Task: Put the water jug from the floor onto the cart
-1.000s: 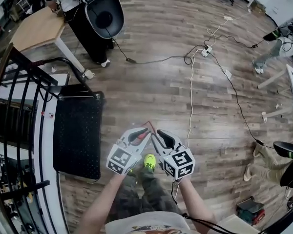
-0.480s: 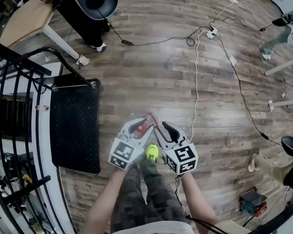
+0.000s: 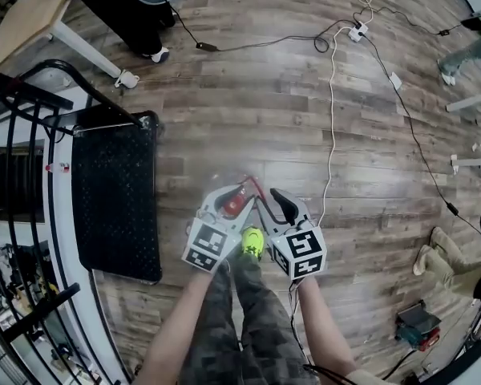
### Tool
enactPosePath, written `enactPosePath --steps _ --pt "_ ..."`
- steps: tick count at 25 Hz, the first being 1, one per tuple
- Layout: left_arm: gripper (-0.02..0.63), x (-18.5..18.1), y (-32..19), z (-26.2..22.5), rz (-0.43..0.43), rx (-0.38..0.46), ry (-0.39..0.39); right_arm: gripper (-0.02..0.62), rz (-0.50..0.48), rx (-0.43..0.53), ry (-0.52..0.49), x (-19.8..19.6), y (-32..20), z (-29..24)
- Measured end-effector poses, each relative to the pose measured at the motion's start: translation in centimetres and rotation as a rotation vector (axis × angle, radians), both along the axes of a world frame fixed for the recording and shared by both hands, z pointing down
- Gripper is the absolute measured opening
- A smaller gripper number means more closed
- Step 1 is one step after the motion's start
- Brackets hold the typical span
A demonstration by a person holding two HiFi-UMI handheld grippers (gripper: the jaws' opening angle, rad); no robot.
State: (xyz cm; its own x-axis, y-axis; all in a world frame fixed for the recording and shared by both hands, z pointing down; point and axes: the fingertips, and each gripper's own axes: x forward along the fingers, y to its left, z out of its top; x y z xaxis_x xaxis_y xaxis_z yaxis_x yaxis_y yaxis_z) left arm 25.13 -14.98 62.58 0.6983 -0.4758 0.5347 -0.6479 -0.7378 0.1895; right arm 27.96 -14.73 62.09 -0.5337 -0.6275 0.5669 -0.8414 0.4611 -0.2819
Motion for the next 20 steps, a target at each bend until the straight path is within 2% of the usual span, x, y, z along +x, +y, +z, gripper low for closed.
enactPosePath --steps 9,20 --pt "0.096 -0.4 -0.9 8.1 0.02 -0.054 -0.059 0.116 -0.006 -0.08 0.059 -0.5 -0.3 8.2" --pt "0.097 0.0 -2.2 15.0 0.211 -0.031 -0.241 0.117 -0.012 -0.123 0.105 -0.5 -2.3 14.6"
